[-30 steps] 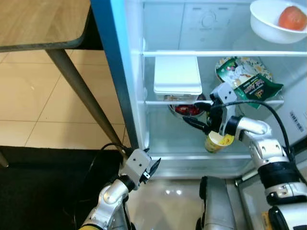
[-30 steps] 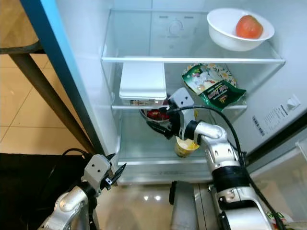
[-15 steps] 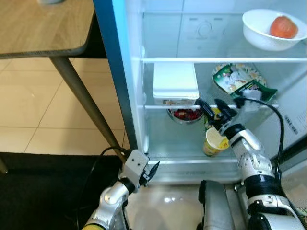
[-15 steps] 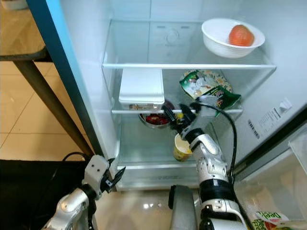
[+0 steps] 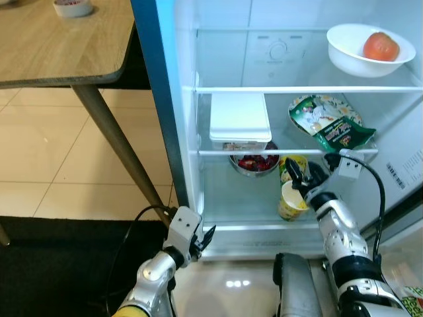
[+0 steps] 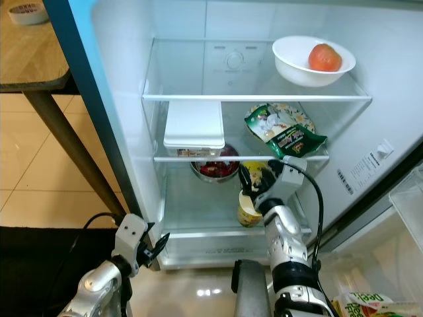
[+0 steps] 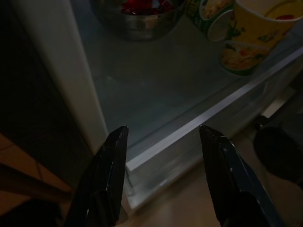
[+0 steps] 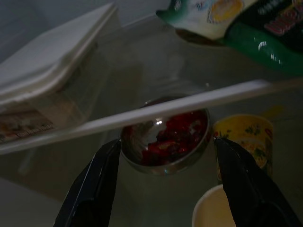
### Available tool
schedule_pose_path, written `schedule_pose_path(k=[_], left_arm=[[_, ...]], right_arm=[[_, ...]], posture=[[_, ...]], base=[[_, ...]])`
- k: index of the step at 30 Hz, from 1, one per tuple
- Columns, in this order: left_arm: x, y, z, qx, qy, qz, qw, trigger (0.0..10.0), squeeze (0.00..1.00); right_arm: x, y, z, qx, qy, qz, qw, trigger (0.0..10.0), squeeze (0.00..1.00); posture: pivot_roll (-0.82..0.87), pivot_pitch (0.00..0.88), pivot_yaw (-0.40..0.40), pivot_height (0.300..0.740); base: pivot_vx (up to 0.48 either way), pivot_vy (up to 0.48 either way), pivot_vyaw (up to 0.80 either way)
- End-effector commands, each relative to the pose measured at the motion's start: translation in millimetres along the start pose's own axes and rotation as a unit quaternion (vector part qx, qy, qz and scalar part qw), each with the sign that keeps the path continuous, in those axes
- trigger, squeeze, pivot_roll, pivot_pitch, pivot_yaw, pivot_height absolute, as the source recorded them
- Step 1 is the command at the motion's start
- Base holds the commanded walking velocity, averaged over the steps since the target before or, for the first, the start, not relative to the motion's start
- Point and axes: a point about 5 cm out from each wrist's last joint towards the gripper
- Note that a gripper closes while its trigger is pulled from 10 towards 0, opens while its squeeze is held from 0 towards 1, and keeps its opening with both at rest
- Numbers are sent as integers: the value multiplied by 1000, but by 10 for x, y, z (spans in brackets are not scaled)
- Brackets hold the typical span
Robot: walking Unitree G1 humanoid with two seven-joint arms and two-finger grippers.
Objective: Restocking fridge
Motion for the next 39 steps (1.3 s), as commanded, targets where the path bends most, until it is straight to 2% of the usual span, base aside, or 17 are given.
schedule_pose_path(k=[1,10,13,24,39], left_arm=[[-104,44,-69,9,17,-18,1000,10000,0],[-158,49,-14,-11,-3,-48,999,10000,0],[-173,12,31,-21,-5,-53,998,10000,0],[-260,-68,97,-31,-19,-77,996,10000,0],[-291,-73,81,-26,-22,-86,996,10000,0]], right_arm=[[-43,26,-21,2,4,-10,1000,10000,0],[-29,3,-93,26,-14,2,1000,10000,0],[-23,-16,-78,24,-29,8,999,10000,0],[6,-65,-54,20,-34,13,999,10000,0],[19,-62,-104,24,-37,17,999,10000,0]], posture=[[19,78,-45,427],[31,68,-60,427],[29,62,-65,442],[23,59,-69,487],[23,61,-69,537]], base=[[0,0,0],[0,0,0],[0,0,0],[0,0,0],[0,0,0]])
Point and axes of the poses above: a point about 5 cm out from each wrist's last joint towards the gripper, its own y axis pointing back from the gripper into the wrist, its own z axis along the axis of the wrist's last joint, x = y × z, and after that the axes turned 15 degrees about -y, right-handed
